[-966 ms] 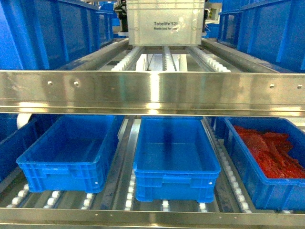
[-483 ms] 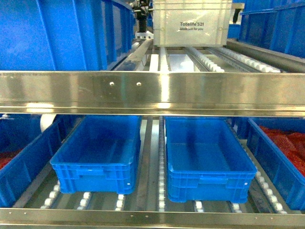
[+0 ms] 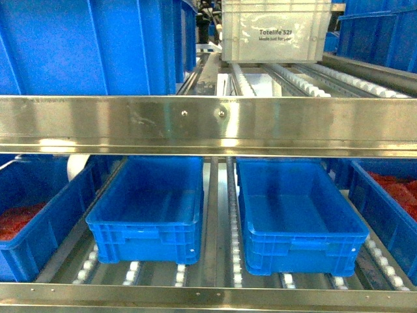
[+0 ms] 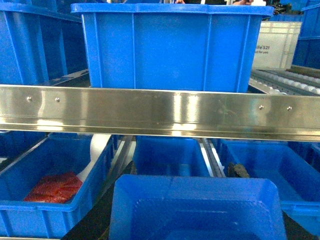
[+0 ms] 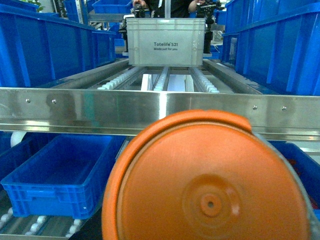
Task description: Sort blue parts and orange caps into right shelf containers
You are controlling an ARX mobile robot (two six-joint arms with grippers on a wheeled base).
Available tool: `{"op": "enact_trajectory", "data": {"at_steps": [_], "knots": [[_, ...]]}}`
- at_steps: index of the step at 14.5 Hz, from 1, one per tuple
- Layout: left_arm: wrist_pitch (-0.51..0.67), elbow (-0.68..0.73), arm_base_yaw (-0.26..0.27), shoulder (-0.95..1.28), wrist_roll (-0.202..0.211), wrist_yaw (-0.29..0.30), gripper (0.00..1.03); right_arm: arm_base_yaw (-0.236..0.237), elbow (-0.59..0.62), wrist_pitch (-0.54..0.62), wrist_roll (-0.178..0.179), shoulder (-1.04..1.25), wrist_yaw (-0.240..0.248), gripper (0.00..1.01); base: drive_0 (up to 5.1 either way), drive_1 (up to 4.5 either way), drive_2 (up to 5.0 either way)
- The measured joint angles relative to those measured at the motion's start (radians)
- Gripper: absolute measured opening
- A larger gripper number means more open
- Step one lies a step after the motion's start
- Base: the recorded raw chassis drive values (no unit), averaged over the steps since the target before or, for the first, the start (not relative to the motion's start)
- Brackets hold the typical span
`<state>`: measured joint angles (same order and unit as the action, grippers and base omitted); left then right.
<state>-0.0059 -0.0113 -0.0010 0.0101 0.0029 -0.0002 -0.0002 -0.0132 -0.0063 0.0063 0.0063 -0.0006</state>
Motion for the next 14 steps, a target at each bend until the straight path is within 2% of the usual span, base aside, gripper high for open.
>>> {"op": "enact_trajectory", "data": {"at_steps": [14], "knots": [[-0.001,0.000,0.000,0.000,0.000,0.000,0.42,0.000,0.000,0.000,0.000,0.000,0.000,0.46,0.0,0.00,0.0]]}}
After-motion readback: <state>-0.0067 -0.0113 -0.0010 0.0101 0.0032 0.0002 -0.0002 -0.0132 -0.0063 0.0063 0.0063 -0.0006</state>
